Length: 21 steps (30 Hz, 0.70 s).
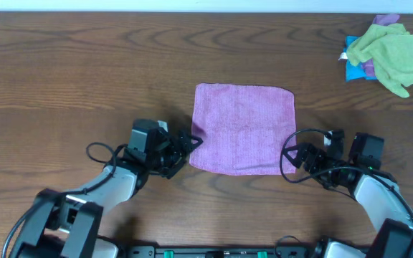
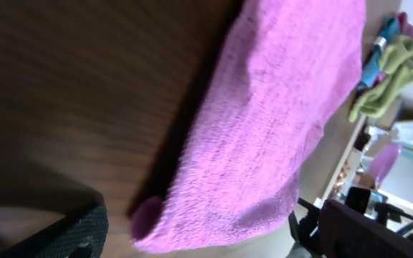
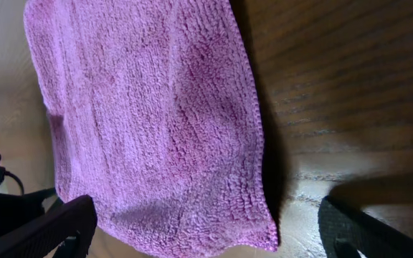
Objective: Fold the cloth
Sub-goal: 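Grasp the near edge corners with both grippers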
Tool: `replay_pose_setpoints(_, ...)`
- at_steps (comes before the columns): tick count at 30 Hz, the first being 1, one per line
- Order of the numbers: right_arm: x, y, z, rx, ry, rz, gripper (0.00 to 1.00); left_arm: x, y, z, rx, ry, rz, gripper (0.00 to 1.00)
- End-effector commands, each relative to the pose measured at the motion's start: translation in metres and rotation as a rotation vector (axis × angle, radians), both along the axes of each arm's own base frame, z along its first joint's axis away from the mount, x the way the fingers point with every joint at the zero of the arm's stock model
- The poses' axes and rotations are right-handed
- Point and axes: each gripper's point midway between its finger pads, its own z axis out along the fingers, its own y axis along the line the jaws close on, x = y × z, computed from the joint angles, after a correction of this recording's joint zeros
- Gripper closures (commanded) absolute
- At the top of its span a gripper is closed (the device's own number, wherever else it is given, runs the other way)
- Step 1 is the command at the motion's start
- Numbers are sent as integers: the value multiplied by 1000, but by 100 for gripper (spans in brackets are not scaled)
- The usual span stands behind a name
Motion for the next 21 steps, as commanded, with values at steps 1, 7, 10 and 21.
replay_pose_setpoints(1,-7,3,-6,29,44,-20,1,-6,-6,-10,-9,53,4,5)
replay_pose_setpoints(7,-21,7,-18,41,80,-21,2,-7,-10,-13,-15,68,5,4)
replay_pose_setpoints(10,-27,9,-23,42,84,-22,3,-7,-10,-13,-15,68,4,1)
replay_pose_setpoints(21,-38,13,-32,55,110,-33,6,-14,-21,-14,-5,66,-23,11)
